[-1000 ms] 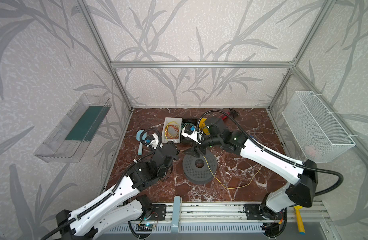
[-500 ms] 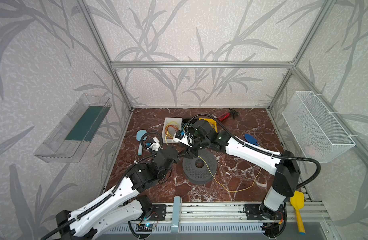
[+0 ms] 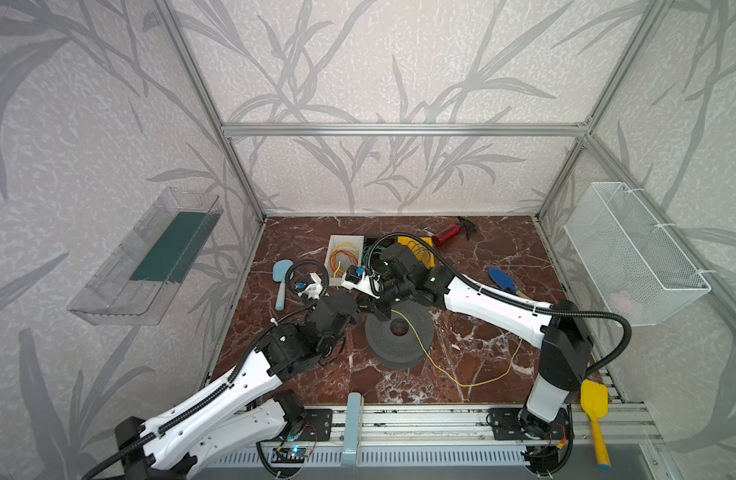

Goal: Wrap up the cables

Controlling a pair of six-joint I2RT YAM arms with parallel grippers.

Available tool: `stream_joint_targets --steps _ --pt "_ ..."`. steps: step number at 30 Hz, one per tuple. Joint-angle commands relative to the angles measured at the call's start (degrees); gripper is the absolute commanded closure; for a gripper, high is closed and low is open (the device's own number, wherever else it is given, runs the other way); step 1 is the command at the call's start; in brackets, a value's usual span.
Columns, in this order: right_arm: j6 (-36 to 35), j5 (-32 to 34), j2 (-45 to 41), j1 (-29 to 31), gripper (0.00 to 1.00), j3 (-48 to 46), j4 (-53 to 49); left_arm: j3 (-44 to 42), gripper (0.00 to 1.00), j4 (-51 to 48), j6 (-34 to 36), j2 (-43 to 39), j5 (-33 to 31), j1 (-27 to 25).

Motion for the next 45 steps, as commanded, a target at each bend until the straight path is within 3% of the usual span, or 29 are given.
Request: stream_joint_targets --steps 1,4,6,9,12,19,21,24,28,30,33,45 --pt "1.33 0.65 -1.60 -0.14 1.00 -1.57 4.14 2.53 0.95 -2.16 1.75 0.58 2.39 -0.08" --pt "2.64 1.39 -2.39 -0.37 1.00 -2.82 4.39 4.31 0.73 -4.97 3.90 0.30 3.12 1.03" --pt "4.25 1.11 -3.30 -1.02 1.00 -3.86 4.42 5.65 0.65 -7.59 6.25 -0.04 4.94 3.03" --pt "7.78 -0.72 -5.34 -2.43 1.00 -6.39 6.46 7.82 0.37 -11.77 9.38 -0.70 9.98 7.77" --pt "12.58 -2.38 -7.02 -4.65 1.00 -9.19 9.72 9.29 0.28 -15.68 12.01 -2.55 11.21 9.78" --pt "17.16 -5.36 -11.27 -7.60 1.00 -12.71 10.01 17.02 0.29 -28.89 18.81 -3.68 6.25 14.37" --pt "17.83 -6.97 -12.41 -7.77 1.00 -13.96 10.13 16.07 0.31 -25.25 23.24 -3.89 12.33 17.08" --pt "19.24 -10.73 -14.17 -8.25 1.00 -16.55 11.89 11.43 0.29 -14.49 28.98 -3.87 30.96 22.04" --pt "22.70 -19.37 -16.23 -9.65 1.00 -20.77 16.98 5.56 0.33 -5.48 29.34 1.37 50.21 24.81" --pt "26.03 -22.90 -16.68 -10.58 1.00 -22.94 21.13 2.78 0.37 -2.36 29.62 2.71 53.07 24.84" --pt "29.07 -25.69 -16.75 -11.94 1.00 -24.34 23.45 -0.19 0.43 -1.87 30.69 3.13 52.01 25.37" --pt "27.82 -28.38 -18.68 -13.24 1.00 -25.77 24.76 -14.16 0.31 14.79 29.55 8.75 61.41 25.95"
